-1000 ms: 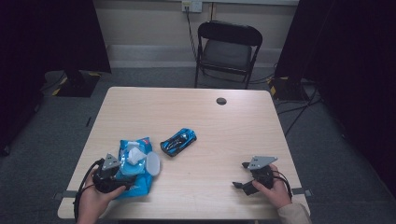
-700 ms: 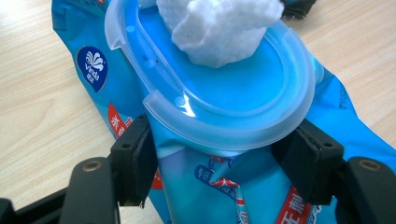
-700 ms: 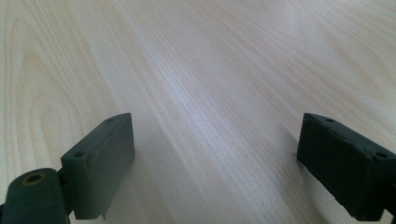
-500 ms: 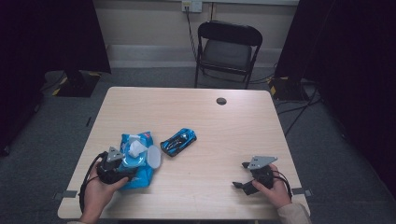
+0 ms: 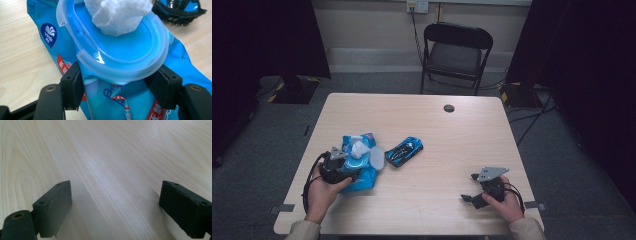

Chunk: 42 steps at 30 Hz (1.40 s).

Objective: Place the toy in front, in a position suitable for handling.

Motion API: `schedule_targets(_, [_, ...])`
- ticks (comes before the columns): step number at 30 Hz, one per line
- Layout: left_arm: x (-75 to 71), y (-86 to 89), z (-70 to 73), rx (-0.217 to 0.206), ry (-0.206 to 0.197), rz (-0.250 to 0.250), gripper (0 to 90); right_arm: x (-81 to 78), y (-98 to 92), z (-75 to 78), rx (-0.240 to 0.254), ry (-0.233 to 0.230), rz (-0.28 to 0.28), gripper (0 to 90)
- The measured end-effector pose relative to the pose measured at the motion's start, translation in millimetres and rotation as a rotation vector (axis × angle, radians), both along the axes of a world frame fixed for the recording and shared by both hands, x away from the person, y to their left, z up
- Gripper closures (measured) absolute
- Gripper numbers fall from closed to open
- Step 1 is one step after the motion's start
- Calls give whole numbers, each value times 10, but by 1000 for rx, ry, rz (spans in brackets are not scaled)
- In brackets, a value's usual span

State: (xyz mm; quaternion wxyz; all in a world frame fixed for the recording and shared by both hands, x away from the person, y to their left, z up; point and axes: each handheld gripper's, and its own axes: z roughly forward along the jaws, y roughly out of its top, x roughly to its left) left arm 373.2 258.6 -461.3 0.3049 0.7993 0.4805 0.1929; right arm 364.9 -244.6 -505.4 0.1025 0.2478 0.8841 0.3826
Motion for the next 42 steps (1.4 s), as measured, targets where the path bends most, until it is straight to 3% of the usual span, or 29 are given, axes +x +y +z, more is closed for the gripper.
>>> schedule_targets(14, [208,18,11,9,11,17,352,9,2,0,0,0,3,100])
schedule_targets(28, [475,103,3,-15,22,28,353,10,3,0,0,1,4,99])
schedule_targets(36, [656,174,7,-7,27,10,353,16,3,-1,0,0,7,95])
schedule_targets(42, [707,187,9,-5,28,9,354,18,3,-1,0,0,8,94])
